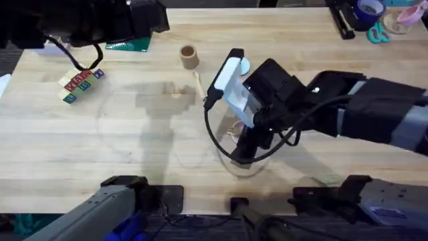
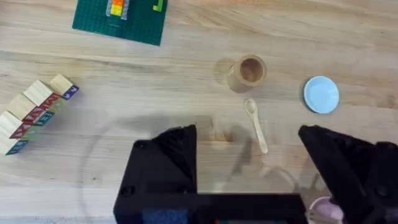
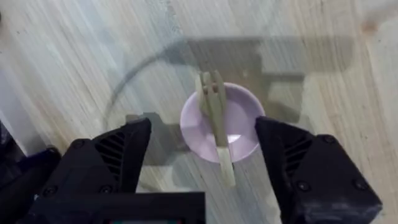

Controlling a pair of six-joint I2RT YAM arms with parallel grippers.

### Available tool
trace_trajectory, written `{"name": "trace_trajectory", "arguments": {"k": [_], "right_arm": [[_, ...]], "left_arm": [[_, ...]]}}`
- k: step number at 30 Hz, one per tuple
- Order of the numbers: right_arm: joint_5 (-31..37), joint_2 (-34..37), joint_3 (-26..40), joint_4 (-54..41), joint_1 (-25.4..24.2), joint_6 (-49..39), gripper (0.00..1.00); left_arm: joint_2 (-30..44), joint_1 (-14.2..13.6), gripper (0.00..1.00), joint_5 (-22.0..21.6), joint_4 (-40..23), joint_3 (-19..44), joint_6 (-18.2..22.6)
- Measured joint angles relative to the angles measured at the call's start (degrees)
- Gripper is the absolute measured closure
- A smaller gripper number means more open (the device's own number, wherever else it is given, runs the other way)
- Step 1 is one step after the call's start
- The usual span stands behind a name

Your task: Pick up a utensil and set it on the pink plate, then put the other utensil in the container.

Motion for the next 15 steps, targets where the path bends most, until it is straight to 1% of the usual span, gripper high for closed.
{"name": "trace_trajectory", "arguments": {"k": [15], "right_arm": [[0.02,-0.44,0.02,0.22,0.00,-0.01,0.005]], "left_arm": [[0.01,0.00,0.007,0.00,0.00,0.00,0.00]]}}
